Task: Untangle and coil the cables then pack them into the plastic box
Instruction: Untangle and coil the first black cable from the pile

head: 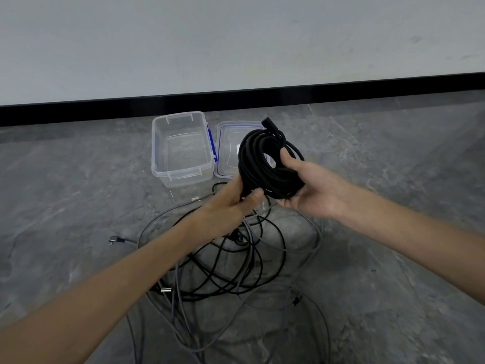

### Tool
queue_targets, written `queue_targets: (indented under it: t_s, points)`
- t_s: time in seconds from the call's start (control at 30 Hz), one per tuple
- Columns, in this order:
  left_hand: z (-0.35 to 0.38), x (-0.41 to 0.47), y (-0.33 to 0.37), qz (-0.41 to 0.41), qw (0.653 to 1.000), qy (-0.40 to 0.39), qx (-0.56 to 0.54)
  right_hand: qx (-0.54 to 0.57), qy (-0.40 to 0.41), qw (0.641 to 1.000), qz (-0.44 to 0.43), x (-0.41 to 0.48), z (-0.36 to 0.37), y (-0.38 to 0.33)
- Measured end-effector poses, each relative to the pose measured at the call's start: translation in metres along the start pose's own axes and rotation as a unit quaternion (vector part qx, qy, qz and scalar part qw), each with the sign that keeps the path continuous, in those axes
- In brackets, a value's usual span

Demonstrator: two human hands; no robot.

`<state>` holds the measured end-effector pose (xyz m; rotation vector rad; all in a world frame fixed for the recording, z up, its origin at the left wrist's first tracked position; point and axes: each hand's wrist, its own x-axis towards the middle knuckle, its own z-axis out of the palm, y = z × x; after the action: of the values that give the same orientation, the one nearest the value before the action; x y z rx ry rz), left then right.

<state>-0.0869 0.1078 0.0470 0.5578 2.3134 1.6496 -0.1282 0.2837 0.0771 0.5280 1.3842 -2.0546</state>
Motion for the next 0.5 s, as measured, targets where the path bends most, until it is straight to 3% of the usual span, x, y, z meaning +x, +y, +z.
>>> queue_targets:
  t_s: [0.17, 0.37, 0.5]
  points:
    - [0.002, 0.000, -0.006, -0.016, 0.999, 0.011, 0.031, 0.020, -0.017, 1.000, -0.004, 0.001, -0.003, 0.000]
    - [-0.003, -0.003, -0.011, 0.010, 0.991, 0.023, 0.134, 0.010, -0.132, 0.991, 0.023, -0.007, -0.012, -0.003]
    - [-0.002, -0.004, -0.003, 0.025, 0.981, 0.050, 0.184, 0.002, -0.160, 0.987, 0.009, -0.010, -0.016, -0.005]
